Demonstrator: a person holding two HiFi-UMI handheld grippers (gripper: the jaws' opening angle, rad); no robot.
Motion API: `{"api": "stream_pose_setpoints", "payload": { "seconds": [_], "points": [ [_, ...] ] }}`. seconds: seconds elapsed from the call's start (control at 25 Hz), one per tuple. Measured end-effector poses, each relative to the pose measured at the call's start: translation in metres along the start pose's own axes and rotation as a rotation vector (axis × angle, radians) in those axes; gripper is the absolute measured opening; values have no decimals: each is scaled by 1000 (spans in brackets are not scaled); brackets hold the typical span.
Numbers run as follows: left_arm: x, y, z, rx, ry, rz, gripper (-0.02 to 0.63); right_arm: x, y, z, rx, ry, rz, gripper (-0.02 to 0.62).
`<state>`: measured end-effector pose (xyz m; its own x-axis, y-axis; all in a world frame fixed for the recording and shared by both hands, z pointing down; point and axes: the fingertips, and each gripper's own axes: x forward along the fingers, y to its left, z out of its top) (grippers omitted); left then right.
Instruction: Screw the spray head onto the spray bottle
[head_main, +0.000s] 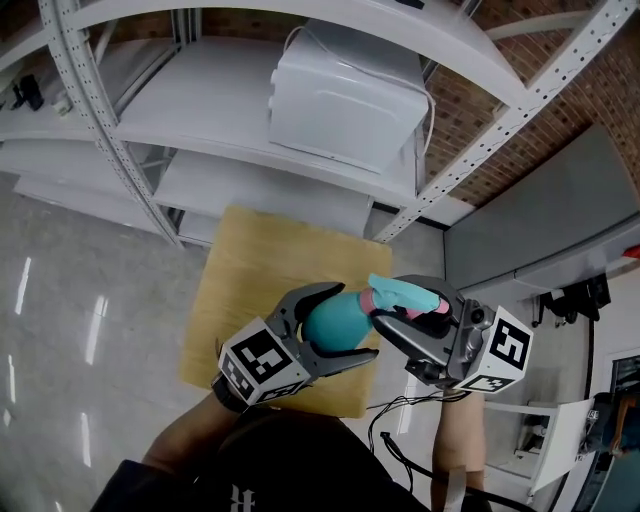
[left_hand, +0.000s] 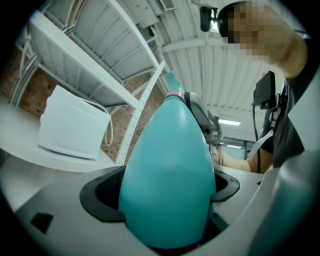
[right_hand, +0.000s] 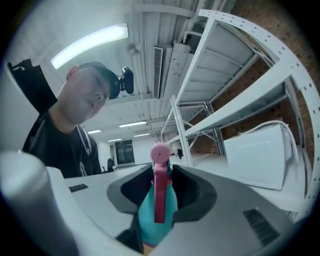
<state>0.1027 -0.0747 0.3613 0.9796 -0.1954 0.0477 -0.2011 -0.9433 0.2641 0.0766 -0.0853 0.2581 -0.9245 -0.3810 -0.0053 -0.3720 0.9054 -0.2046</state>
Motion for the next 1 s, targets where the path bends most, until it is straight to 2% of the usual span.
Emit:
{"api": "stream_pose_setpoints", "payload": {
  "seconds": [0.2,0.36,0.44,0.52,0.68,0.8,1.0],
  "points": [
    [-13,34,-3,241,78,270,457,7,-8,-11,5,131,-85,127],
    [-23,48,-2,346,96,411,457,11,-12,-15,72,195,-112,126],
    [-27,57,-3,393,112,483,457,14,-16,-19,108,224,-154,126],
    [-27,63,-8,361,113,508,457,17,-24,-22,157,221,-225,126],
    [-16,61,-13,123,50,418,457,24,-34,-25,180,192,-350,127],
    [-13,60,-10,31,19,370,457,19,-28,-22,157,144,-343,127],
    [-14,55,-7,-19,8,315,457,10,-30,-5,119,-17,-284,129]
  ]
}}
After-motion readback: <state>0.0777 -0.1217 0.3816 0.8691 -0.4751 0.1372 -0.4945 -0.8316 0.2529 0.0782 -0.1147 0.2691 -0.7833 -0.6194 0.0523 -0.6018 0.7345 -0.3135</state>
